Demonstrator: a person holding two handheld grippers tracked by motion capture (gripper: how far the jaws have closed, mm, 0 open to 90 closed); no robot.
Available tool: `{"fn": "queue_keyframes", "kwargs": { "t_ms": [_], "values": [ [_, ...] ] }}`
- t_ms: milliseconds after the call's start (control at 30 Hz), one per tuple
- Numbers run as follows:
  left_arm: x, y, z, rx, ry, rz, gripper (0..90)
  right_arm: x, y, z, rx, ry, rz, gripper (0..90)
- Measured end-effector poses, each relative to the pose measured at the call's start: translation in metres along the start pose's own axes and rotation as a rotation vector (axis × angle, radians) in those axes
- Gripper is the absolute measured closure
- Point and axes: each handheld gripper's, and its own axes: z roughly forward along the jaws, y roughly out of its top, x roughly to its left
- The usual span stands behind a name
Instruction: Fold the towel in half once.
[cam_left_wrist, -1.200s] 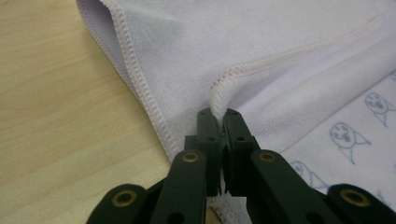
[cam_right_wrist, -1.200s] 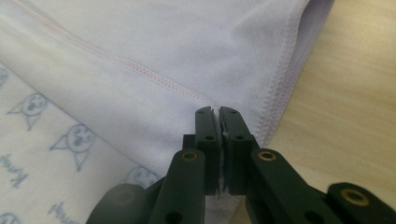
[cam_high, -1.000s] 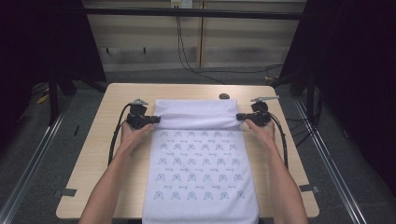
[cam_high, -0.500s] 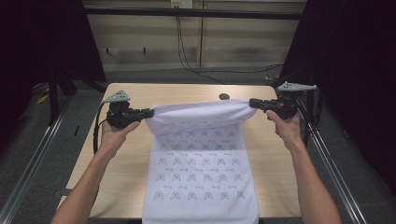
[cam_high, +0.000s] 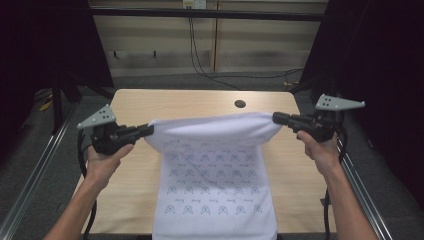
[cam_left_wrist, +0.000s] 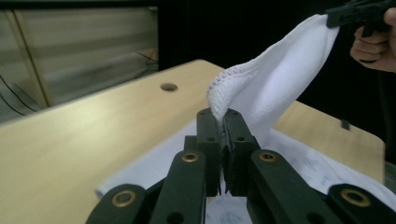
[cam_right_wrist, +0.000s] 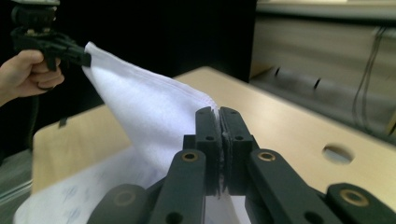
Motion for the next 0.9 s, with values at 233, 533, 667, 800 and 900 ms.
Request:
{"fn": "queue_keyframes", "kwargs": {
  "t_ms": [233,533,667,800,900],
  "values": [
    [-0.024,-0.033,-0.012,0.025,-0.067,-0.019,87.1,0.031,-0.053,-0.017,0.110,0.006,0.045,87.3],
    [-0.052,-0.073,-0.007,0.093,-0.089,0.014,87.0,0.048,-0.085,-0.034,0.164,0.007,0.077,87.2],
    [-0.051,-0.103,-0.003,0.176,-0.106,-0.023,86.8,0.052,-0.126,-0.028,0.242,0.037,0.121,87.2],
    [-0.060,-0.116,-0.017,0.178,-0.151,-0.037,87.0,0.073,-0.139,-0.040,0.250,0.080,0.113,87.1],
    [-0.071,-0.116,-0.021,0.193,-0.177,-0.003,87.0,0.083,-0.136,-0.047,0.252,0.073,0.094,87.1]
  ]
}}
